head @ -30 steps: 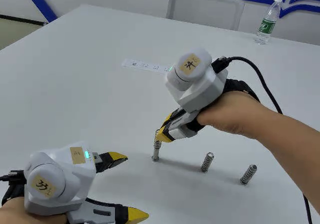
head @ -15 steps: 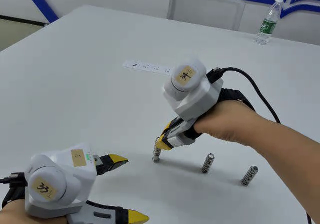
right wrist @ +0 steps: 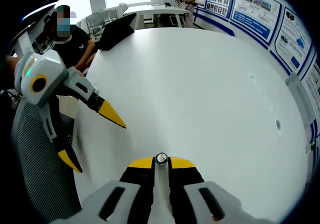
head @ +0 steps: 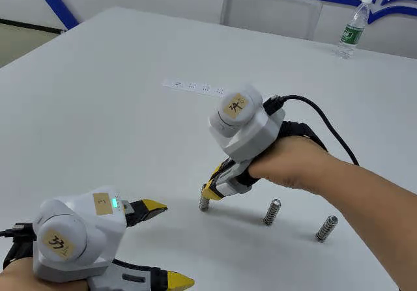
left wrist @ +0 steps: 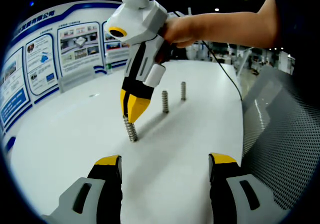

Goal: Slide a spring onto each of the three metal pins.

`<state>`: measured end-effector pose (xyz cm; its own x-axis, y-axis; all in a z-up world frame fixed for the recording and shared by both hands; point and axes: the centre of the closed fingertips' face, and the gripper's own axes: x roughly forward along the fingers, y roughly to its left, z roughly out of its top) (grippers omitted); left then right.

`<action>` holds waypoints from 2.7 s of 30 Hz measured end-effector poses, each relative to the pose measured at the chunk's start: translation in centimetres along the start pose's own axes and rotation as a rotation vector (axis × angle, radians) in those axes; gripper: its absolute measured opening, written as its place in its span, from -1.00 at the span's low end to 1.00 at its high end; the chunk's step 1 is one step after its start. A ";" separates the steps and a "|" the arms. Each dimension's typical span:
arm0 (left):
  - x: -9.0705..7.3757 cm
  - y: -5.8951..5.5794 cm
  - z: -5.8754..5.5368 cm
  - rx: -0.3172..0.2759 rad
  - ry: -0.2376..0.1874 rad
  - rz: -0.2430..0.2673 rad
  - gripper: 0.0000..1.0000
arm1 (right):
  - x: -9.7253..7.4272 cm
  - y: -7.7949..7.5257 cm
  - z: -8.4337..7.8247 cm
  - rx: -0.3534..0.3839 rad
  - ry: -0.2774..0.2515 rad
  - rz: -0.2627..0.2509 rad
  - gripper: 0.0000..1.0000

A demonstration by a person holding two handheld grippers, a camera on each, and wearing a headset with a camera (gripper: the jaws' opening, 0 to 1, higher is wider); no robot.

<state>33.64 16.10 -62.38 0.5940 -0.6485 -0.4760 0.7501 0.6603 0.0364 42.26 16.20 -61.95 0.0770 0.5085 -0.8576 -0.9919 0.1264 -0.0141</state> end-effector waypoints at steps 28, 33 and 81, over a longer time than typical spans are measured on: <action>0.1 0.4 0.3 -0.005 -0.007 0.006 0.46 | -0.6 -0.2 -0.3 0.005 -0.026 -0.009 -0.61; 0.1 0.4 0.4 -0.006 -0.010 0.009 0.46 | -1.4 -0.4 -0.6 0.008 -0.040 -0.022 -0.59; 0.1 0.1 0.9 -0.036 -0.023 0.011 0.56 | -6.9 3.5 -7.1 0.127 -0.212 -0.084 -0.44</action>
<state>34.02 15.76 -61.59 0.6090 -0.6495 -0.4552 0.7329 0.6803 0.0099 37.51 7.13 -59.76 0.1912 0.6575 -0.7288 -0.9615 0.2747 -0.0044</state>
